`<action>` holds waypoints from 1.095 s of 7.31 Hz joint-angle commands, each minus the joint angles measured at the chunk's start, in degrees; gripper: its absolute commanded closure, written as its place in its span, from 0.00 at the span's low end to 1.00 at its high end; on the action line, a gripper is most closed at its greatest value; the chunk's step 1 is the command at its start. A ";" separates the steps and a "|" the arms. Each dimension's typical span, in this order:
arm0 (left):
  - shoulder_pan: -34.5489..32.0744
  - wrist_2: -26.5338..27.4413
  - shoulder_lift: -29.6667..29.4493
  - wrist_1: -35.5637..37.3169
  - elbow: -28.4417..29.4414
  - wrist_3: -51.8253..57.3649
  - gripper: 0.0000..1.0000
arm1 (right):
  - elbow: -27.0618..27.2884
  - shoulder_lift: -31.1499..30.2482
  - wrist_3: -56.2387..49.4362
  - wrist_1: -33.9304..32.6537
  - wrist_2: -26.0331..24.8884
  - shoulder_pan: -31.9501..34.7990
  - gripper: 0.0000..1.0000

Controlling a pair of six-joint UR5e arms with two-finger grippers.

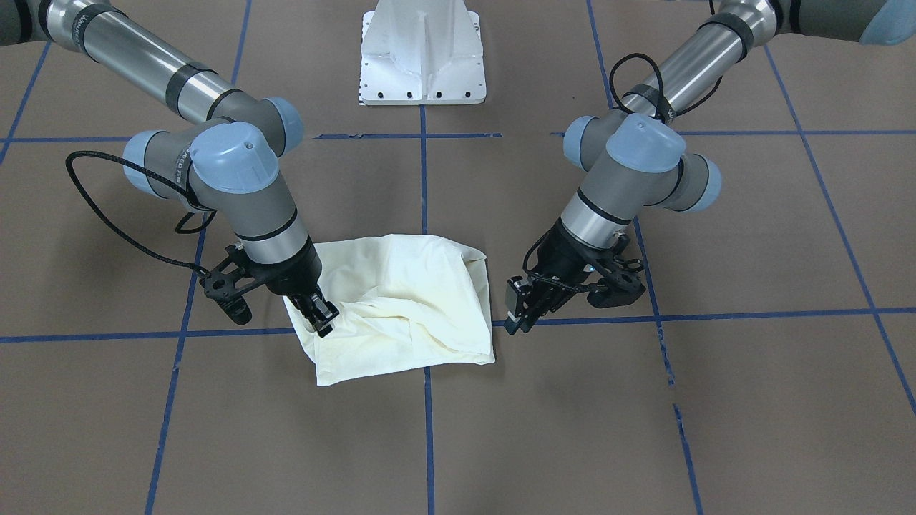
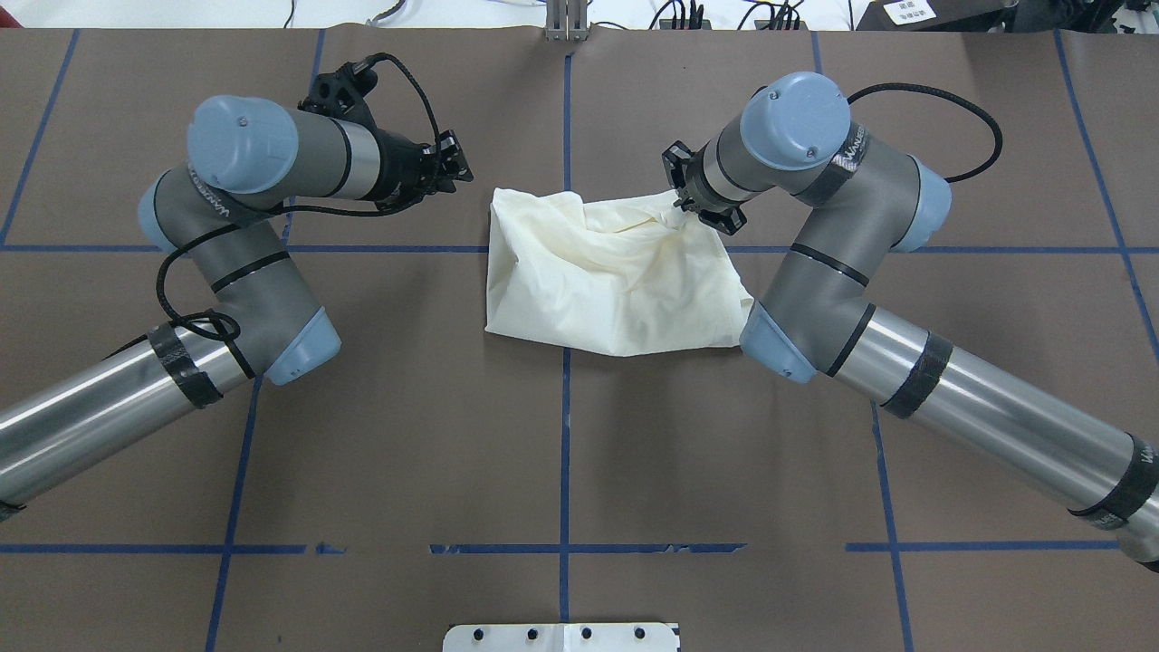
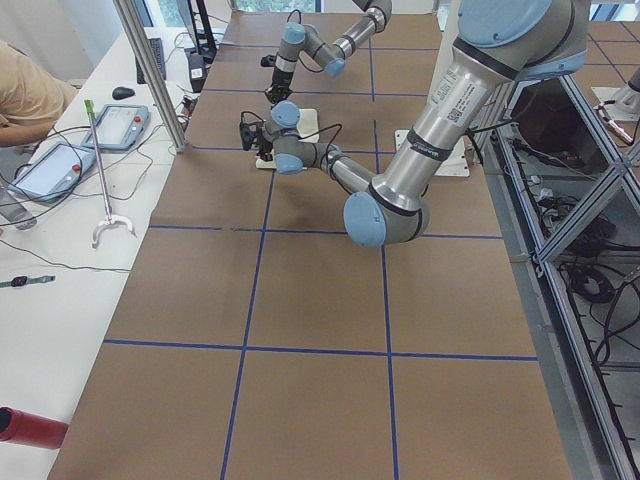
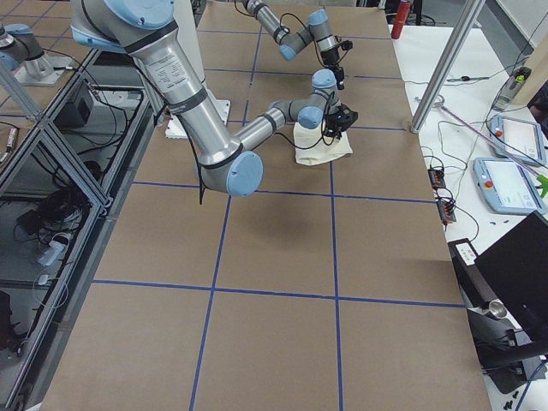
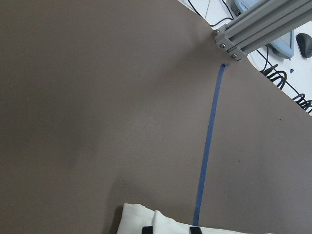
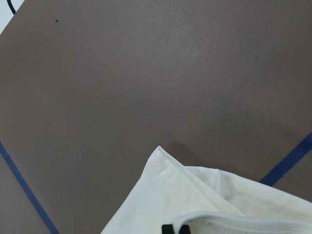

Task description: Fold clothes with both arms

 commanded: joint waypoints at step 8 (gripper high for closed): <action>10.58 -7.41 3.95 -9.80 0.03 13.61 1.00 | -0.17 0.02 -0.15 0.27 1.05 0.53 1.00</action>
